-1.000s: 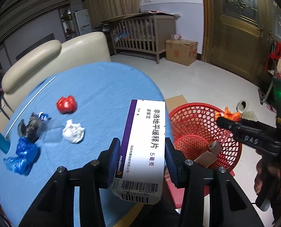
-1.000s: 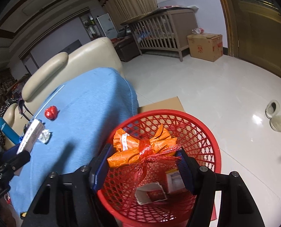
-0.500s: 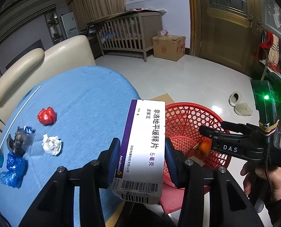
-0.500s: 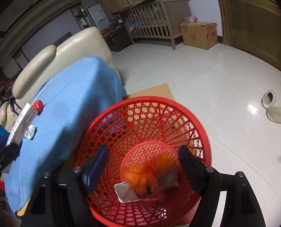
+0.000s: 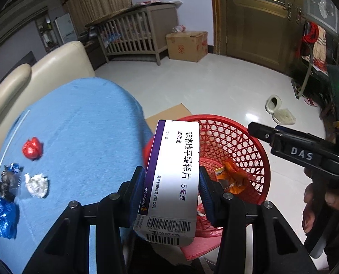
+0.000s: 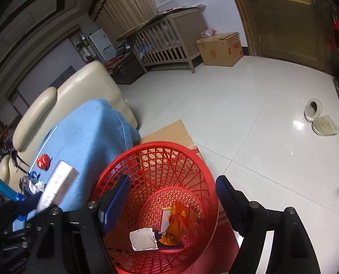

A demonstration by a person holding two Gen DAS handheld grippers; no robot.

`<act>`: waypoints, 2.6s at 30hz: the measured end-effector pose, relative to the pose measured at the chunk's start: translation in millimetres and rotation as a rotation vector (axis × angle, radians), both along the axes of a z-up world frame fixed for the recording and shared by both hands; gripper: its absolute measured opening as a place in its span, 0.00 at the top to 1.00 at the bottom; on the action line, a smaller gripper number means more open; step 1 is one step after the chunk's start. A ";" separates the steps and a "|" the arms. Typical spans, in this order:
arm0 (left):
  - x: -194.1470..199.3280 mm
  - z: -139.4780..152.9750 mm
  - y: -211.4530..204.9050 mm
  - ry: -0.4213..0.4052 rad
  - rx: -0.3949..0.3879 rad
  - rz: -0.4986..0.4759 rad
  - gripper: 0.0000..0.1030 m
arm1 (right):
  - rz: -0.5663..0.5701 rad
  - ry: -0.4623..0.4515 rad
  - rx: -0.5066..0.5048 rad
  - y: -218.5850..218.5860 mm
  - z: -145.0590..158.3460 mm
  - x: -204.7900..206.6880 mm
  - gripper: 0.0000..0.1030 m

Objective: Collect trash
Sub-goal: 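Lower the white medicine box into the red basket and open the left tool, then grasp the white plastic bag with the right tool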

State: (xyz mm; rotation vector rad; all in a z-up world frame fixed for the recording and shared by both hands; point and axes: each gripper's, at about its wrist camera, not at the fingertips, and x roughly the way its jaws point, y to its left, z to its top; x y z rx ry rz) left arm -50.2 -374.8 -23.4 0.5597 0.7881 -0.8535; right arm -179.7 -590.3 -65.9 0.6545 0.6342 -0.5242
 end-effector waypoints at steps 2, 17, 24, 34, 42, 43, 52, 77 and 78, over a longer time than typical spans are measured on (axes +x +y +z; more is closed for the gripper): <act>2.3 -4.6 -7.4 0.015 0.011 -0.003 0.52 | -0.005 -0.005 0.000 -0.3 1.3 -2.1 0.23; 38.1 12.2 58.9 0.053 -0.097 0.165 0.26 | 0.047 -0.008 -0.034 24.3 18.0 9.9 0.23; 55.6 7.3 142.0 0.053 -0.130 0.336 0.26 | 0.164 0.001 -0.070 69.3 30.5 40.0 0.23; 79.8 -8.9 269.6 0.061 -0.195 0.625 0.26 | 0.409 0.045 -0.132 164.7 33.2 97.3 0.23; 93.2 -21.8 332.4 0.081 -0.240 0.765 0.26 | 0.567 0.092 -0.149 226.0 26.9 146.9 0.23; 94.7 -24.0 337.8 0.088 -0.244 0.776 0.26 | 0.577 0.095 -0.153 230.2 26.9 154.1 0.23; 105.7 -28.6 361.6 0.111 -0.271 0.824 0.26 | 0.657 0.091 -0.128 262.5 29.5 242.3 0.23; 221.6 6.8 334.9 0.003 -0.194 0.729 0.15 | 0.773 0.115 -0.112 285.9 5.4 306.6 0.59; 226.5 4.7 331.9 0.007 -0.183 0.723 0.15 | 0.773 0.112 -0.109 285.2 5.8 304.3 0.59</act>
